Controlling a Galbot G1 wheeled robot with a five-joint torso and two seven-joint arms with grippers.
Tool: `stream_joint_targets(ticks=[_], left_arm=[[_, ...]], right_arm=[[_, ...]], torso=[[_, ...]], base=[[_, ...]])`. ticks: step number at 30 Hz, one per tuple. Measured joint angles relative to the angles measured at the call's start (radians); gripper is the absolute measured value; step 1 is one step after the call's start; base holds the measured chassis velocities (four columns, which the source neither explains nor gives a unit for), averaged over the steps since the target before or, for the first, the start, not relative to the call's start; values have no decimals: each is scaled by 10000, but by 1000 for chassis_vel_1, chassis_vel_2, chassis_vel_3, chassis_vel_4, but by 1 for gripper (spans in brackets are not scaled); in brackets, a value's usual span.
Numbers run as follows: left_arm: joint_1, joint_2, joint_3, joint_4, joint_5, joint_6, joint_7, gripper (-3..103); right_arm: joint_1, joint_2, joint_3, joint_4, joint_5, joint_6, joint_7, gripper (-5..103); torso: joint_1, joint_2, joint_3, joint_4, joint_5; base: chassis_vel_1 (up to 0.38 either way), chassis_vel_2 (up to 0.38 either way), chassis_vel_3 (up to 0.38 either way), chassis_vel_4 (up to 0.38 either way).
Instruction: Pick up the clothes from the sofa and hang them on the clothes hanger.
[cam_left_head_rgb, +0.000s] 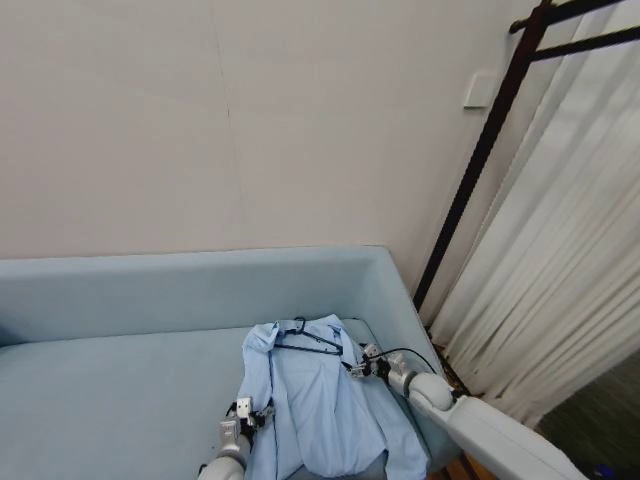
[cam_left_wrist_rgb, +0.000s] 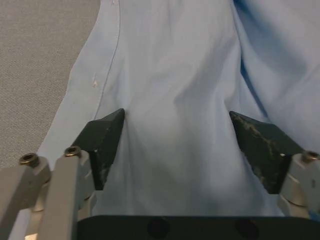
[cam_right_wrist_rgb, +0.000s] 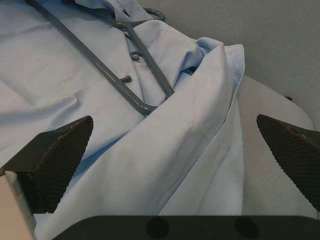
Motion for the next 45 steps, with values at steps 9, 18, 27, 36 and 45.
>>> stream_joint_targets(ticks=[9,18,27,36,45], left_arm=[[-89,193,94,85,-125,389,-192,36],[315,360,70,-552,-225,426,-1240,0],[1837,956,-313,-2301,-80,948,-2511,0],[3622,776,-855,-2927,-95,1363,-3283,0],[2529,759,-470,-2901,-226,642,-2433,19]], right_arm=[[-75,15,67,-110,-5,148,17,100],[-58,70,68,-123,-49,152,63,100],[-135,-87,123,-112,-71,198,28,100],[-160,43,148,-226,-96,279,-91,100],[-137,174,179,10,-20,238,-42,100]], torso=[[0,0,-1,0,1],[1,0,2,0,-5],[1,-1,1,-1,-3],[0,-1,-1,3,-1],[1,-1,0,-3,-2]], base=[[0,0,0,0],[0,0,0,0],[0,0,0,0],[0,0,0,0],[0,0,0,0]])
